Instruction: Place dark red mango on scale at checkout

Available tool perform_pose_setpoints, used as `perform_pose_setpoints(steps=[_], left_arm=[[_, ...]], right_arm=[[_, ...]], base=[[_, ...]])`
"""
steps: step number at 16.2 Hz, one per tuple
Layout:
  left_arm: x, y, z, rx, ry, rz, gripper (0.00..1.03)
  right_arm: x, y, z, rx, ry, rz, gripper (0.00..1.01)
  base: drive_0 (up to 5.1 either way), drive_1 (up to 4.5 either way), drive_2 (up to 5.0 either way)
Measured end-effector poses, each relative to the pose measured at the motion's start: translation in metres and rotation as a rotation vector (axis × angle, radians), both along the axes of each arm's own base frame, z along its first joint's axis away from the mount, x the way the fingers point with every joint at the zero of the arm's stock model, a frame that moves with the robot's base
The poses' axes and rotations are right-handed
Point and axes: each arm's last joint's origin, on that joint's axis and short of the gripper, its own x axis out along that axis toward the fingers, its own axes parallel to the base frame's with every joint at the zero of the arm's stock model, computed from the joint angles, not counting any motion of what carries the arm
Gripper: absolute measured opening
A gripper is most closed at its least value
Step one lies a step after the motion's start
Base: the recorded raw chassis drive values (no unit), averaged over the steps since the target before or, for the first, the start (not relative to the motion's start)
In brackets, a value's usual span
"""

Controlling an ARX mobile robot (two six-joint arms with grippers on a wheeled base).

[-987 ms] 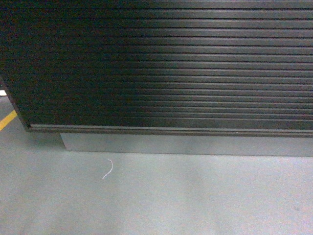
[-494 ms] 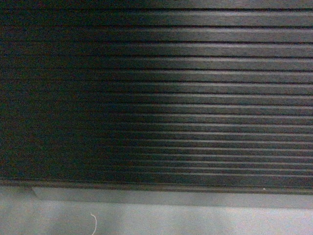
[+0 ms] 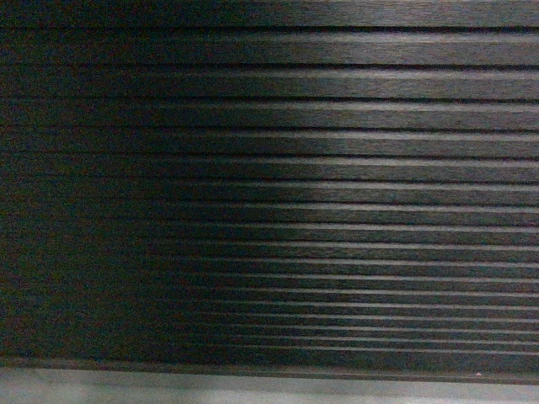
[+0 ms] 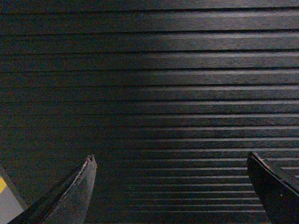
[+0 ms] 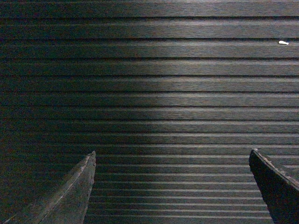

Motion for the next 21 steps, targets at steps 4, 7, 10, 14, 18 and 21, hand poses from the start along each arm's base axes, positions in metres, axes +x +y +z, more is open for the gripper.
perform_pose_setpoints(steps=[4,7,10,14,18,21], left_arm=[[0.0,0.0,0.0001,0.0,-0.001,0.0,0.98],[0.0,0.0,0.0001,0.0,-0.001,0.0,0.98],[0.0,0.0,0.0001,0.0,-0.001,0.0,0.98],[0.0,0.0,-0.0001,0.0,0.001,0.0,0.98],[0.0,0.0,0.0,0.0,0.001,-0.002,0.98],[0.0,0.0,0.0,0.0,0.0,-0.001,0.98]], right_arm=[[0.0,0.0,0.0001,0.0,-0.001,0.0,0.98],[0.0,0.0,0.0001,0.0,-0.001,0.0,0.98],[0.0,0.0,0.0001,0.0,-0.001,0.0,0.98],[0.0,0.0,-0.0002,0.0,0.002,0.0,0.98],[0.0,0.0,-0.0002,0.0,0.002,0.0,0.98],[0.0,0.0,0.0,0.0,0.0,0.0,0.98]], base=[[0.0,0.0,0.0],[0.0,0.0,0.0],[0.0,0.0,0.0],[0.0,0.0,0.0],[0.0,0.0,0.0],[0.0,0.0,0.0]])
